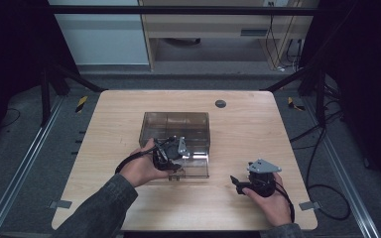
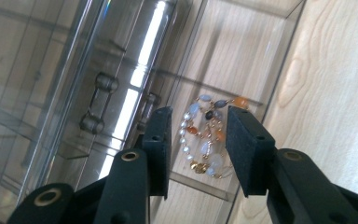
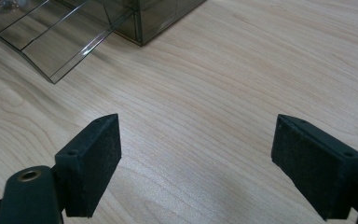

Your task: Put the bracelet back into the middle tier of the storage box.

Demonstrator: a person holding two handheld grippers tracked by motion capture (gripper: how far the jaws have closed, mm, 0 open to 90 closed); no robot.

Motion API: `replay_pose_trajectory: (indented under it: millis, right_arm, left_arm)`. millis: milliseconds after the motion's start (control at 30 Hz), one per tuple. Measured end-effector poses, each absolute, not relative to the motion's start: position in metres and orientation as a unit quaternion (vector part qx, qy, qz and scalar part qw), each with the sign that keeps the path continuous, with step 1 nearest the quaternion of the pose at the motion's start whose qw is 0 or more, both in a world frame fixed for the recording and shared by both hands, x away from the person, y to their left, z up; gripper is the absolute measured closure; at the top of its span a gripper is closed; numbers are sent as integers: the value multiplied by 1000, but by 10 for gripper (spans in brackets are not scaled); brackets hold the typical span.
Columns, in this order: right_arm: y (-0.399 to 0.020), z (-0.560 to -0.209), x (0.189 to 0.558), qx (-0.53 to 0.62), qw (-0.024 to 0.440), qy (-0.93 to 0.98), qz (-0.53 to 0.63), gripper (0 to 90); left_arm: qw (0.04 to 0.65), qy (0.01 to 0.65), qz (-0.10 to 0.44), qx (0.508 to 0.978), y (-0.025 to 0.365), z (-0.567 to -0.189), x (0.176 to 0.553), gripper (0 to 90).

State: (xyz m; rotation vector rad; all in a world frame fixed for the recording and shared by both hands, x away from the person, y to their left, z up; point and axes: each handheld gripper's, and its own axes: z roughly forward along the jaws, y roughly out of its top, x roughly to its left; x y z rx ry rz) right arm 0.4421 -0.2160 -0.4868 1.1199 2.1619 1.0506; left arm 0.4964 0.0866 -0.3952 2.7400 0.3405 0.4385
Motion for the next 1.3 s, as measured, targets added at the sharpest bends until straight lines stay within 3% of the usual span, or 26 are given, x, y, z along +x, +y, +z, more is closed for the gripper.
replay_pose_trajectory:
  millis: [133,300,500,833,1033,1300]
  right_arm:
    - [-216,-487,442,407,244,791,387,165]
    - [-215,-486,441,405,239,793,386,202]
    - [-214,-485,440,400,244,793,388,230]
    - [-213,-483,439,396,249,797,382,284]
    - [-210,-482,439,397,248,803,368,276]
    - [-208,-477,439,395,236,808,368,271]
  left_arm:
    - [177,119,165,963,84,-391,491,516]
    - [193,135,173,956,84,-387,490,303]
    - [215,148,178,949,91,-378,491,198]
    - [236,170,196,936,103,-370,495,145]
    - [283,199,224,911,111,-360,501,152]
    - [275,208,229,910,120,-356,507,142]
